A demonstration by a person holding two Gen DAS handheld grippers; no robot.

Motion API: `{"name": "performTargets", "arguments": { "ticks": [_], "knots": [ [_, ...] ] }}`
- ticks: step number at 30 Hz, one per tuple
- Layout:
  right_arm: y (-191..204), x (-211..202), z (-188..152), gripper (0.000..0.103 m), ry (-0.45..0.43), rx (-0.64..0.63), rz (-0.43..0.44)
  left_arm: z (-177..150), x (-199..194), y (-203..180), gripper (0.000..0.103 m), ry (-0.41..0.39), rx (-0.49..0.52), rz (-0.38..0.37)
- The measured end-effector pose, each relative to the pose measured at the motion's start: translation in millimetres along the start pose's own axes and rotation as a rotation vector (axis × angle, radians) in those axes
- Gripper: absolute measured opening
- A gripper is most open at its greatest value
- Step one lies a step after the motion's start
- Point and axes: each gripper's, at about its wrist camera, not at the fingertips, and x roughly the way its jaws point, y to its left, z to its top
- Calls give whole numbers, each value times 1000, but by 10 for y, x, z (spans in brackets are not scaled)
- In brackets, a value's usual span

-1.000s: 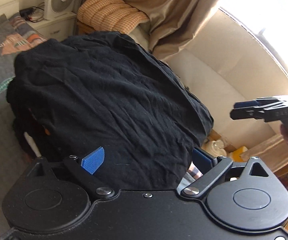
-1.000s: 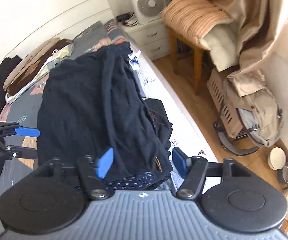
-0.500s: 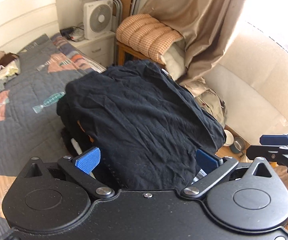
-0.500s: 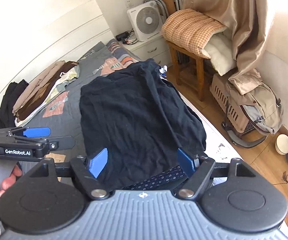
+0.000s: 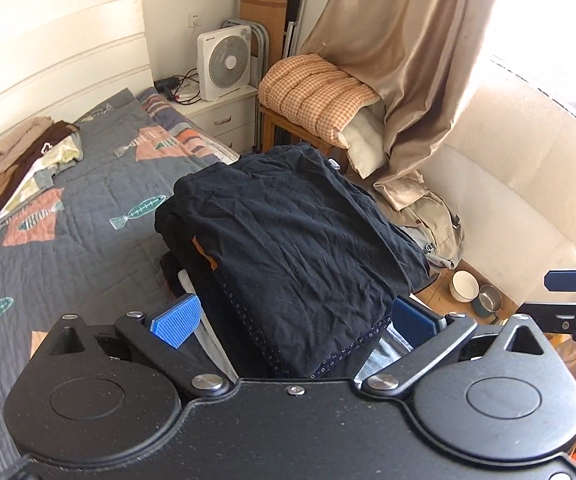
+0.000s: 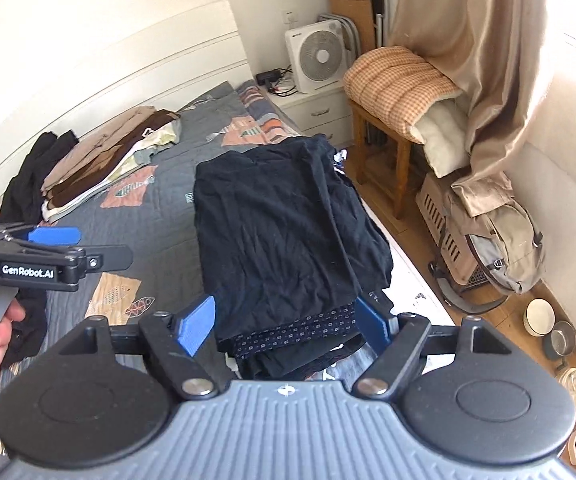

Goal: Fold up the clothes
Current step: 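Draw both tools back from the stacked clothes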

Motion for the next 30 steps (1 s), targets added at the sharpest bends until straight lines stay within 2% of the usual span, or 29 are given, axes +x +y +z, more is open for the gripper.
{"name": "performTargets", "arguments": {
  "ticks": [4, 12, 14, 23, 30],
  "knots": [
    [99, -89, -48, 76, 6, -35, 14, -65, -20, -85, 103, 40, 39, 19],
    [162, -93, -83, 76, 18, -34, 31, -215, -2, -34, 103, 138, 36, 31],
    [172, -81, -89, 76, 22, -33, 34, -232, -49, -12, 103, 130, 43, 22],
    [195, 39, -114, 76, 48, -26, 47, -196, -144, -17, 103, 101, 78, 80],
    [163, 118, -68, 76, 64, -16, 56, -151, -108, 3, 103, 108, 83, 78]
  ]
}}
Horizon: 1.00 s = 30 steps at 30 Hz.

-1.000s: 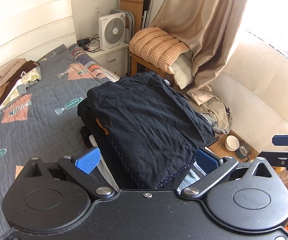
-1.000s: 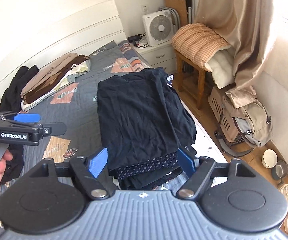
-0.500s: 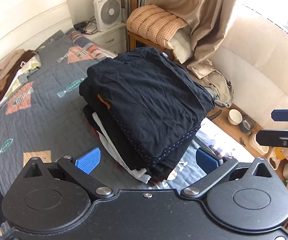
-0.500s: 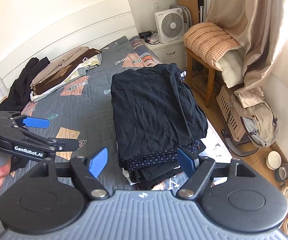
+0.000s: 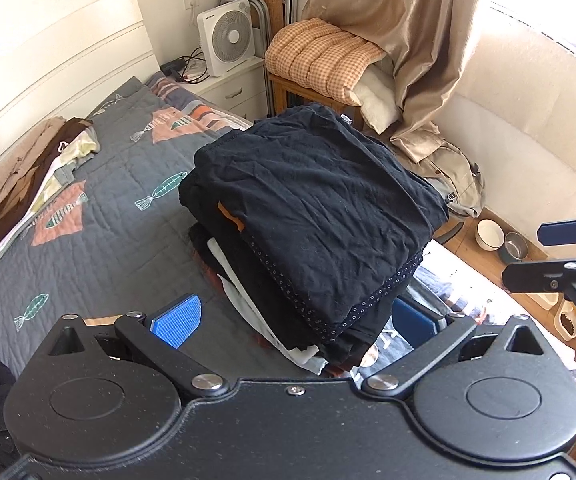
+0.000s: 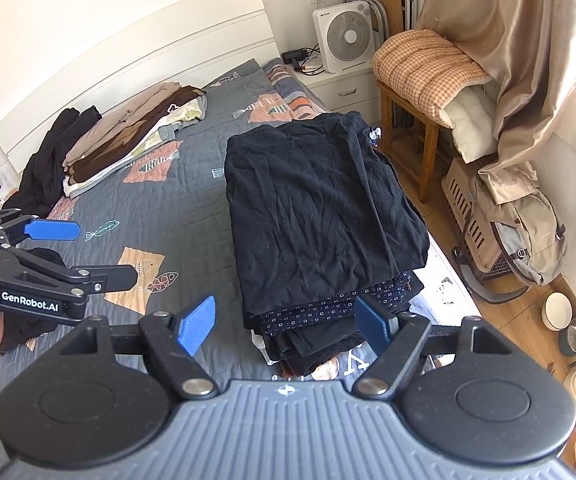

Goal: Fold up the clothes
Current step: 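Draw both tools back from the stacked clothes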

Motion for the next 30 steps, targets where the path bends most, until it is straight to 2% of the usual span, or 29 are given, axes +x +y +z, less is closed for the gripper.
{"name": "performTargets", "arguments": {
  "ticks": [12, 15, 19, 22, 26, 30],
  "knots": [
    [-154, 73, 113, 76, 22, 18, 22, -3, 159, 117, 103, 15, -33, -30],
    [-278, 118, 265, 76, 8, 48, 34, -26, 225, 182, 103, 17, -40, -46],
    [-392, 244, 568, 76, -4, 101, 40, -31, 364, 381, 103, 13, -61, -116],
    [-339, 406, 748, 76, 37, 112, 52, 44, 502, 569, 103, 27, -61, -146],
    [-195, 591, 925, 76, 86, 85, 25, 183, 559, 724, 103, 12, -14, -152],
    [-190, 693, 1159, 76, 93, 88, 104, 232, 491, 821, 103, -29, -45, -168]
  ]
}}
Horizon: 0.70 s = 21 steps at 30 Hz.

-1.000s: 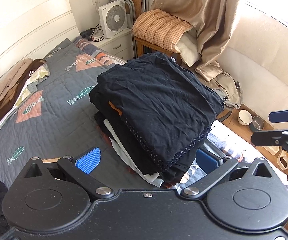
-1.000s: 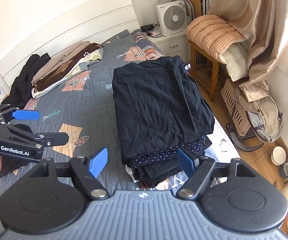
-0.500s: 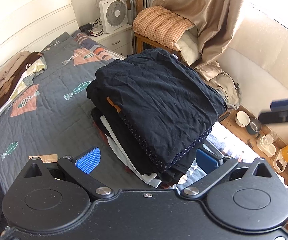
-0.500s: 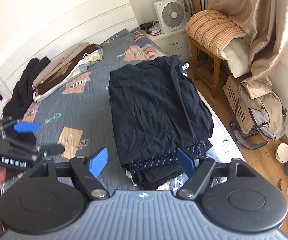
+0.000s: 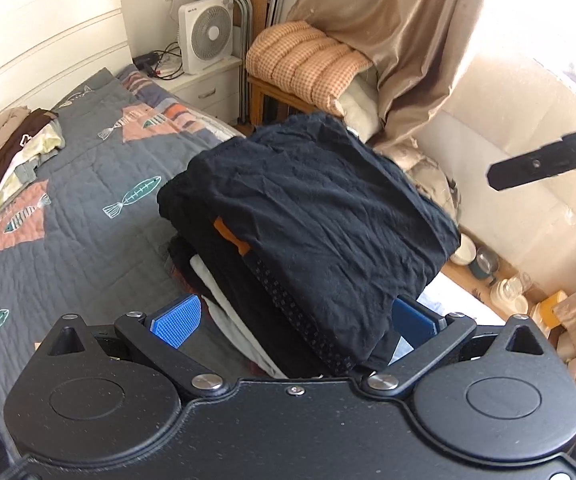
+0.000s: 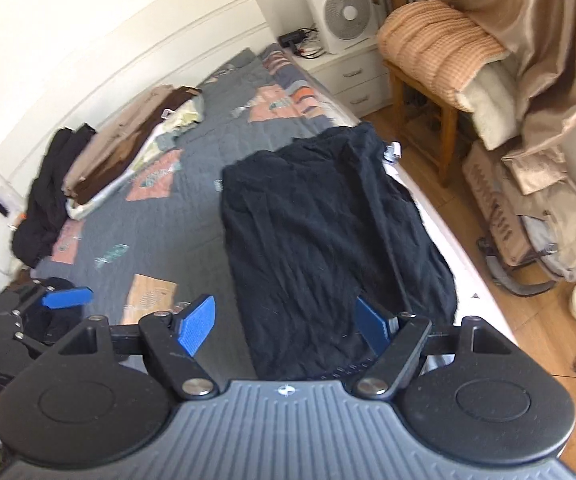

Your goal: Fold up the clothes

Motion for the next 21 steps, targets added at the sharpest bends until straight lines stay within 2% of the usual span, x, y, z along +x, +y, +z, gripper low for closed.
{"name": "performTargets", "arguments": {
  "ticks": [5, 10, 16, 21],
  "knots": [
    [-117, 62, 453, 76, 14, -29, 110, -40, 27, -11, 103, -12, -58, -37],
    [-435, 285, 1005, 76, 38, -44, 238, -53, 35, -68, 103, -38, -121, -32],
    [-937, 1012, 1696, 76, 116, -63, 345, 113, 165, -89, 103, -68, -236, 28],
    [-1340, 1788, 2014, 76, 243, -54, 434, 297, 331, -151, 103, -69, -320, 117]
  ]
}}
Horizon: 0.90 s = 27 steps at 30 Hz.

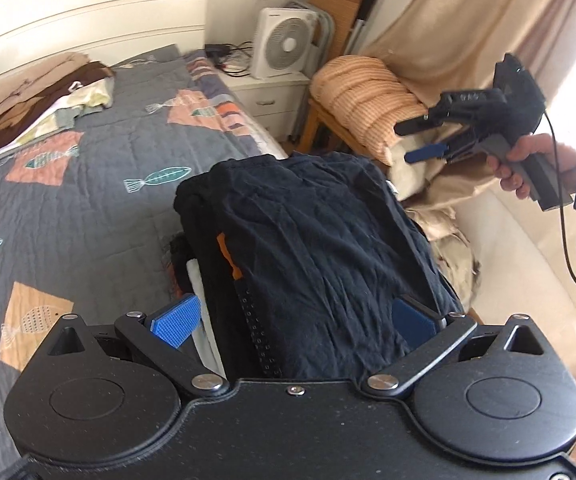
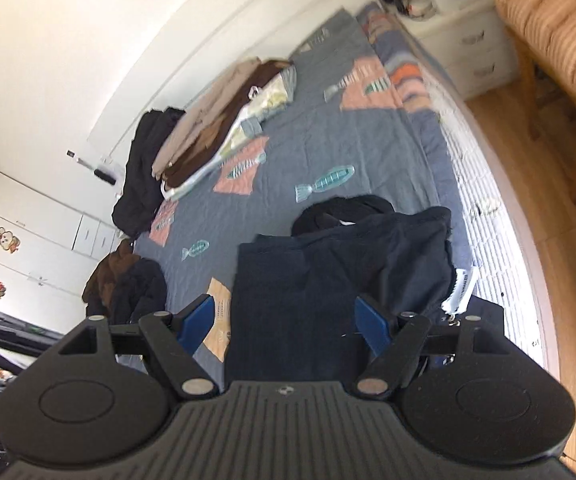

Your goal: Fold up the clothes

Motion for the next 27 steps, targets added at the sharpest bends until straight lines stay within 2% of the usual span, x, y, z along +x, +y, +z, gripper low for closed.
{"name": "performTargets", "arguments": {
  "ticks": [2, 5, 10, 14, 16, 17, 18, 20, 22, 25, 27],
  "knots": [
    [-244, 147, 63, 76, 43, 20, 14, 39, 31, -65, 103, -7, -34, 23],
    [-512, 298, 143, 76, 79, 34, 49, 65, 100, -145, 103, -1, -88, 15],
    [-677, 532, 262, 76, 112, 15, 67, 67, 247, -259, 103, 31, -75, 23],
    [-716, 685, 312, 73, 97, -30, 9, 36, 331, -258, 103, 63, -67, 25],
    [-830, 745, 361, 74, 105, -69, -94, 20, 330, -246, 103, 71, -64, 27],
    [-930, 759, 379, 74, 117, -53, -119, 13, 323, -241, 103, 74, -61, 29],
    [-1037, 734, 395, 74, 122, -2, -106, 5, 317, -237, 103, 76, -58, 31],
    [-1105, 547, 410, 74, 69, 85, -42, -5, 293, -221, 103, 71, -53, 30],
    [-953, 378, 371, 74, 22, 79, 120, -8, 292, -192, 103, 68, -60, 22],
    [-557, 389, 206, 76, 63, 28, 408, -6, 331, -169, 103, 70, -77, 12],
    [-374, 607, 22, 76, 138, 30, 550, -17, 358, -178, 103, 76, -89, 7]
  ]
}}
